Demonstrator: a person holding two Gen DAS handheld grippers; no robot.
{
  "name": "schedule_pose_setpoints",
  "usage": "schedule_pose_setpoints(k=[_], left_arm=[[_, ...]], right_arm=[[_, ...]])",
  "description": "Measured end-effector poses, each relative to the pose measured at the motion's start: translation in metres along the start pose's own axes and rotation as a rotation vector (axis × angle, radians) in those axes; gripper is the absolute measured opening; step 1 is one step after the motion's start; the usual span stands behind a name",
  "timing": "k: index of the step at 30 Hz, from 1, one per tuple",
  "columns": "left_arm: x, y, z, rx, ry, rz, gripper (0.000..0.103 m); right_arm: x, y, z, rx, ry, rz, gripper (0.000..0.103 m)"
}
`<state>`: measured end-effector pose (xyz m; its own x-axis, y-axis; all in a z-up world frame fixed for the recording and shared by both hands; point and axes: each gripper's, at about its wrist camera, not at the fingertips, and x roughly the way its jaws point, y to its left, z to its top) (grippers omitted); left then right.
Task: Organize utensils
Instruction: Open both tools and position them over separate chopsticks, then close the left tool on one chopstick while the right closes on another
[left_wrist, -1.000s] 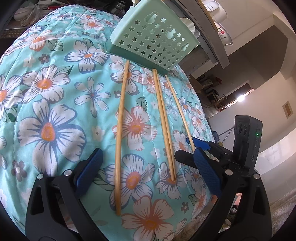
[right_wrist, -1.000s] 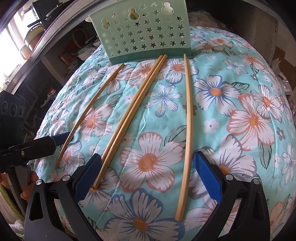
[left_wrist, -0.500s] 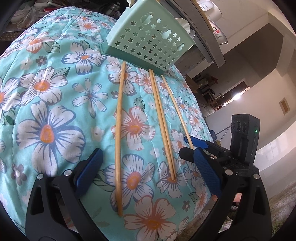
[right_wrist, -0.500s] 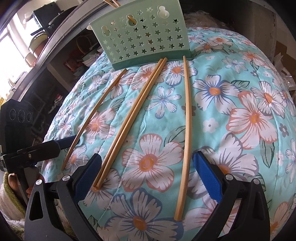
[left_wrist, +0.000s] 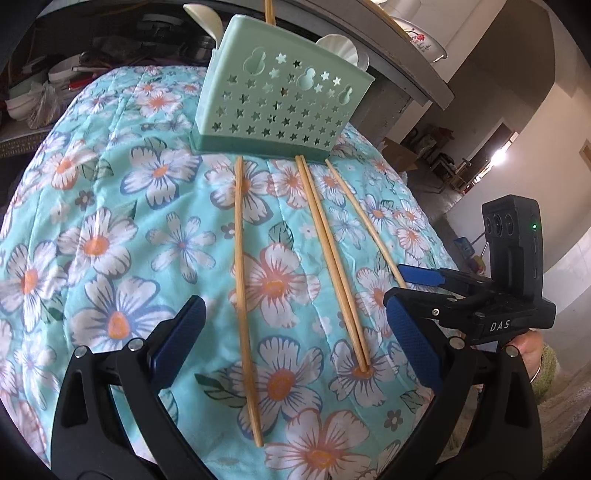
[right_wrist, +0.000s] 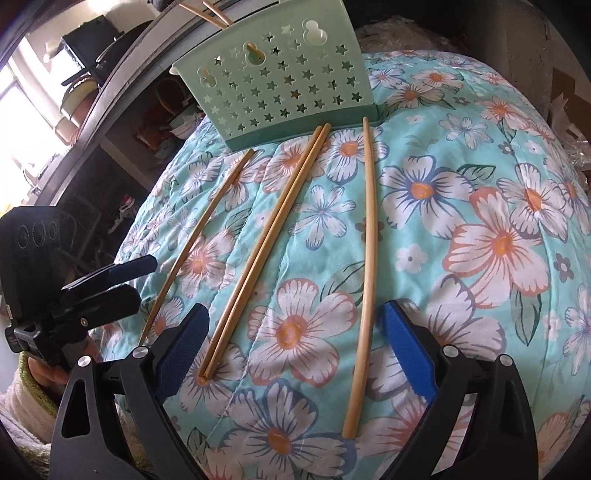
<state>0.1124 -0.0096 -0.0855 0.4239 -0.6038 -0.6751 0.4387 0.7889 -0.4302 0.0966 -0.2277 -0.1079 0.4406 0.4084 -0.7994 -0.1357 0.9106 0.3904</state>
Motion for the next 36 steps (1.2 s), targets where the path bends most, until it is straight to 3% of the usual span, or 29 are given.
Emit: schedule_pose_setpoints(k=[5, 7, 11, 18, 26, 32, 36], left_arm=[[0.001, -0.006, 0.030, 0.079, -0.029, 0.046, 0.092], [0.008, -0.008, 0.043, 0.101, -0.031, 0.073, 0.077], [0.025, -0.002, 0.069, 0.117, -0.006, 0.144, 0.060], [0.069, 0.008, 0.104, 0.129, 0.084, 0.190, 0.038], [0.108, 0.018, 0.114, 0.131, 0.176, 0.269, 0.022], [0.117, 0.021, 0.114, 0.140, 0.190, 0.290, 0.017], [0.114, 0.025, 0.114, 0.127, 0.187, 0.301, 0.007]], right_arm=[[-0.010, -0.008, 0.009, 0.000, -0.064, -0.025, 0.083], [-0.013, -0.008, 0.014, -0.006, -0.088, -0.046, 0.078], [-0.016, -0.012, 0.023, -0.016, -0.122, -0.084, 0.071], [-0.006, -0.020, 0.036, 0.002, -0.117, -0.100, 0.058], [0.004, -0.031, 0.043, 0.023, -0.106, -0.093, 0.052], [0.007, -0.037, 0.043, 0.038, -0.095, -0.092, 0.046], [0.007, -0.035, 0.041, 0.035, -0.090, -0.093, 0.041]])
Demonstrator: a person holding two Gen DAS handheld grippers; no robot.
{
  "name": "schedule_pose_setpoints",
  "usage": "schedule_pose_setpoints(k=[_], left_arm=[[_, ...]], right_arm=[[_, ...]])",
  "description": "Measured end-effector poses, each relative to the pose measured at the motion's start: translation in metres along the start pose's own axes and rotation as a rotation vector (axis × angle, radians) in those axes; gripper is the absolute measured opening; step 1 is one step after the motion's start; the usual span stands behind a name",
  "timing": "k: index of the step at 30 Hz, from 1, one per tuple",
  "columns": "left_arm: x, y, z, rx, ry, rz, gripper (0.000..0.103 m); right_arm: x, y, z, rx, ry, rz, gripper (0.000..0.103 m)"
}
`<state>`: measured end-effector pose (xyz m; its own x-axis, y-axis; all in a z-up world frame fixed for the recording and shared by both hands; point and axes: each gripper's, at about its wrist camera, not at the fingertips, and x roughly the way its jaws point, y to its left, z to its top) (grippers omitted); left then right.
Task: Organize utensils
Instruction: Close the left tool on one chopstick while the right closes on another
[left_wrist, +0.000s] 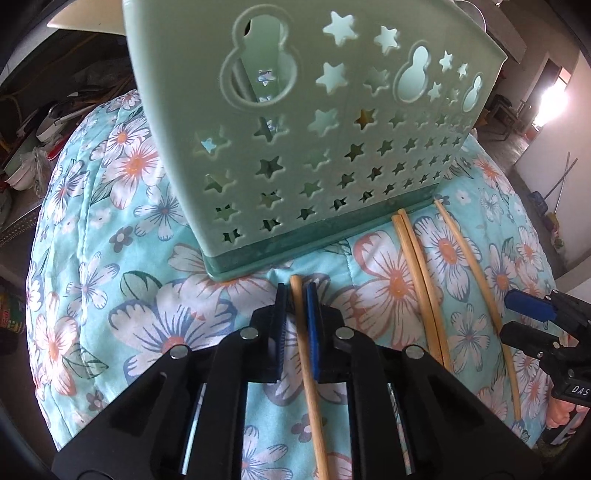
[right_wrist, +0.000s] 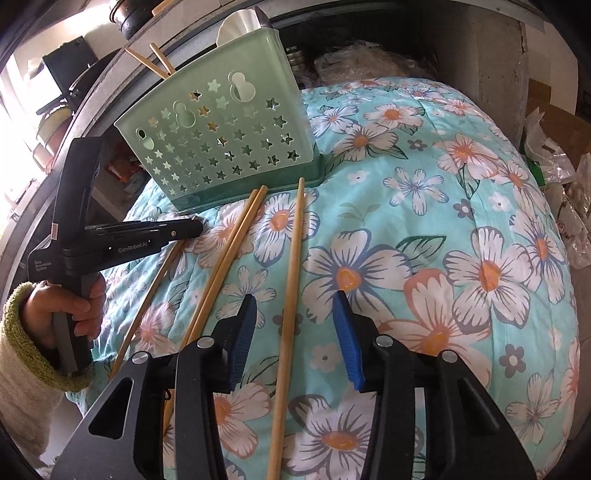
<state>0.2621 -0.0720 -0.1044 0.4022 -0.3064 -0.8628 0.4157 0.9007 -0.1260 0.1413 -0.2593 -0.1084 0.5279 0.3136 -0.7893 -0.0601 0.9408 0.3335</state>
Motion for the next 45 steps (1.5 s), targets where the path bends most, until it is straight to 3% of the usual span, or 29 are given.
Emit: schedule_pose_setpoints(k=[11, 23, 36, 45], left_arm=[[-0.029, 0.011, -0.025, -0.063, -0.048, -0.038, 0.005], [-0.032, 0.025, -0.045, -0.105, -0.048, -0.045, 0.005], [-0.018, 0.025, -0.052, -0.124, -0.046, -0.087, 0.005], [-0.017, 0.038, -0.051, -0.136, -0.047, -0.112, 0.005]], right_arm=[[-0.011, 0.006, 0.006, -0.013, -0.004, 0.007, 0.036], [0.020, 0.011, 0.053, -0.059, 0.028, 0.000, 0.024], [0.063, 0.018, 0.079, -0.109, 0.090, -0.105, 0.015], [0.020, 0.013, 0.057, -0.069, 0.083, -0.046, 0.015]])
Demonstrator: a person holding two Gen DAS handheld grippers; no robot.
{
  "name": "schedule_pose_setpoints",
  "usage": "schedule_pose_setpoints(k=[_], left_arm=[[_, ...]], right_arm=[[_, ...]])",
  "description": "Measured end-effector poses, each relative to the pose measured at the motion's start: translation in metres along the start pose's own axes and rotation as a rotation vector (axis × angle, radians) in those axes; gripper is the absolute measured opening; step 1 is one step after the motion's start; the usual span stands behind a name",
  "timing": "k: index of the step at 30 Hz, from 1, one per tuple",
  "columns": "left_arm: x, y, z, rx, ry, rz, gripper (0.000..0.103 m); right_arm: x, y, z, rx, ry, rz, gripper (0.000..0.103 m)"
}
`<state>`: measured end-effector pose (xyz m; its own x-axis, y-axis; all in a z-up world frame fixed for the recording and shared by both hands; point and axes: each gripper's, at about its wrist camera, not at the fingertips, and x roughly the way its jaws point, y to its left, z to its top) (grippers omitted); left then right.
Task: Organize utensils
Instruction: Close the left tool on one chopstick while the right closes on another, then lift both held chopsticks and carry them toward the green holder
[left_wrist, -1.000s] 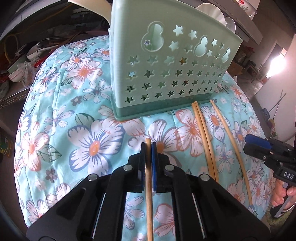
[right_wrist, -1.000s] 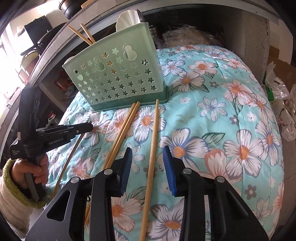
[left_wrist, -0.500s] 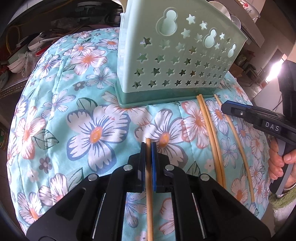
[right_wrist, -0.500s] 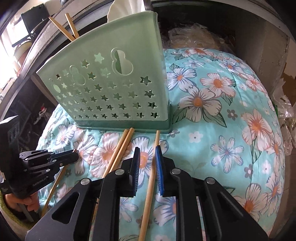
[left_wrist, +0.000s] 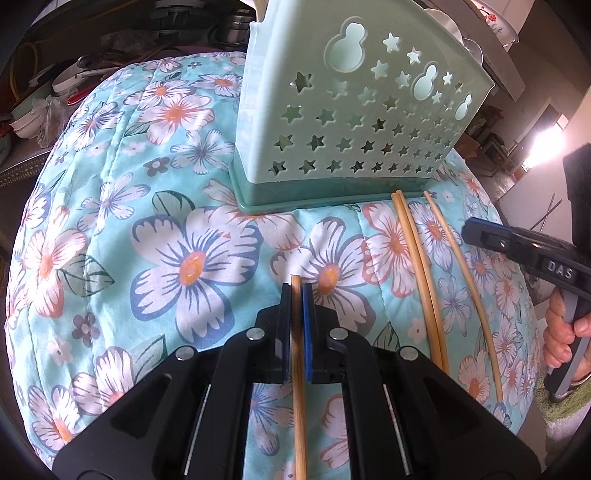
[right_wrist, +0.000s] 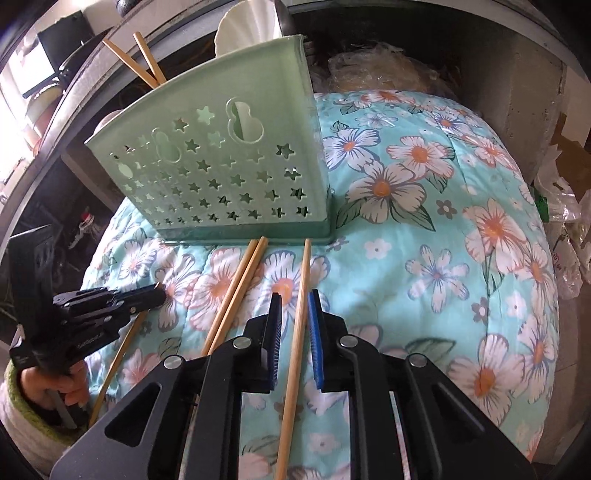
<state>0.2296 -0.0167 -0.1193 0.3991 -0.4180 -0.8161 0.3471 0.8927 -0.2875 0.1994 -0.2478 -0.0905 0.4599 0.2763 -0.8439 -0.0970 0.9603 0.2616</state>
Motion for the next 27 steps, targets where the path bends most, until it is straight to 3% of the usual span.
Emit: schedule_pose_setpoints(k=[4, 8, 11, 16, 18, 22, 27], left_arm=[[0.000, 0.002, 0.000, -0.002, -0.002, -0.003, 0.005], [0.000, 0.002, 0.000, -0.005, -0.001, -0.003, 0.005], [0.000, 0.002, -0.001, -0.009, -0.004, -0.003, 0.005], [0.001, 0.003, -0.002, -0.011, -0.005, -0.003, 0.005], [0.001, 0.003, -0.001, -0.008, -0.005, -0.002, 0.005], [0.000, 0.003, -0.003, -0.013, -0.008, -0.003, 0.005], [-0.001, 0.002, -0.003, -0.017, -0.009, -0.011, 0.005]], right_arm=[[-0.024, -0.006, -0.030, 0.008, 0.025, 0.027, 0.015], [-0.037, -0.011, -0.062, 0.025, 0.122, 0.075, 0.015], [-0.035, -0.012, -0.080, 0.051, 0.182, 0.131, 0.015], [-0.016, -0.002, -0.097, 0.025, 0.252, 0.142, 0.014], [-0.017, -0.005, -0.098, 0.061, 0.241, 0.147, 0.007], [-0.033, -0.019, -0.098, 0.139, 0.198, 0.190, 0.007], [-0.065, -0.012, -0.103, 0.047, 0.117, 0.166, 0.007]])
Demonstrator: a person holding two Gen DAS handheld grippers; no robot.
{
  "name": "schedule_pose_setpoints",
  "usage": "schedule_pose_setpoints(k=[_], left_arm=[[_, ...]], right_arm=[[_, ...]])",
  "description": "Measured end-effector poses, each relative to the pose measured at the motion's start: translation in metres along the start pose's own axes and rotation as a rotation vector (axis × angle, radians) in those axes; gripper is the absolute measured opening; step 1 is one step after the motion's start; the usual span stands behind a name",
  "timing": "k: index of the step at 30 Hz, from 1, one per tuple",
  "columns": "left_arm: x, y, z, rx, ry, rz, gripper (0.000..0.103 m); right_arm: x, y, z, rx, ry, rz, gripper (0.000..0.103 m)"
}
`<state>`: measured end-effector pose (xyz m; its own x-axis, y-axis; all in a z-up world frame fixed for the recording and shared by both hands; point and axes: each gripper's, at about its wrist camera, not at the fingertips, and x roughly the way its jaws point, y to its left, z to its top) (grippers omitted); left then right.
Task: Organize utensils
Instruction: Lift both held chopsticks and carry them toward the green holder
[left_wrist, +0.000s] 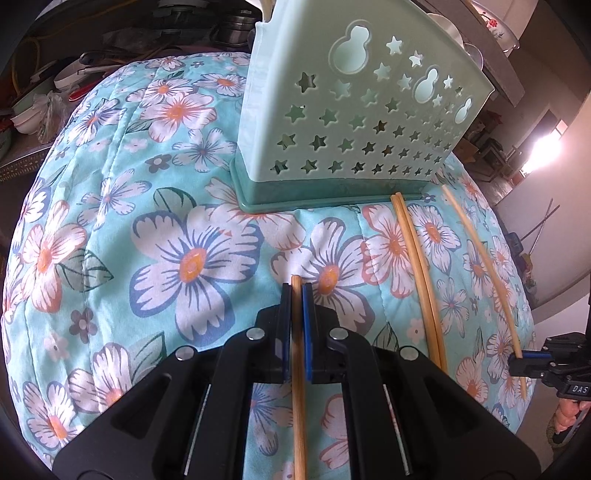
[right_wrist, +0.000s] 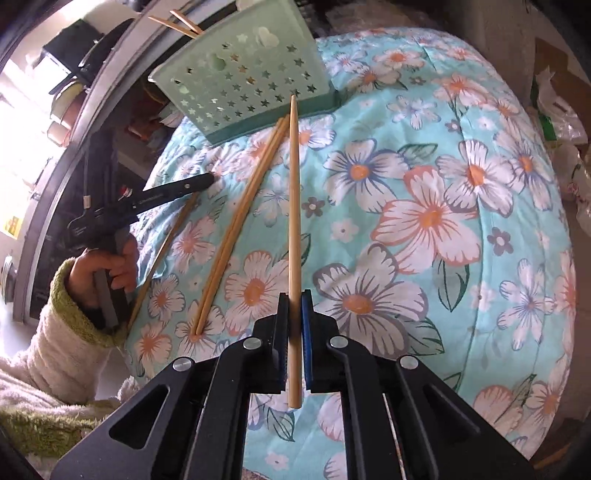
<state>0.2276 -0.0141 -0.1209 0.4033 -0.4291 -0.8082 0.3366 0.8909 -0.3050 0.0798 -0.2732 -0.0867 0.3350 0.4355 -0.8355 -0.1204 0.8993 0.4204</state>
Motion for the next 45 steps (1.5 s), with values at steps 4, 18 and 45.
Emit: schedule_pose_setpoints(k=[4, 18, 45], left_arm=[[-0.001, 0.001, 0.000, -0.007, -0.001, -0.009, 0.005], [0.000, 0.002, 0.000, -0.016, 0.003, -0.008, 0.005], [-0.003, 0.011, 0.000, -0.052, -0.006, -0.059, 0.005]], right_arm=[[-0.025, 0.035, -0.007, -0.240, -0.039, 0.027, 0.007], [-0.009, 0.045, -0.014, -0.717, 0.061, -0.487, 0.048], [-0.002, -0.100, -0.074, 1.161, -0.159, 0.319, 0.047]])
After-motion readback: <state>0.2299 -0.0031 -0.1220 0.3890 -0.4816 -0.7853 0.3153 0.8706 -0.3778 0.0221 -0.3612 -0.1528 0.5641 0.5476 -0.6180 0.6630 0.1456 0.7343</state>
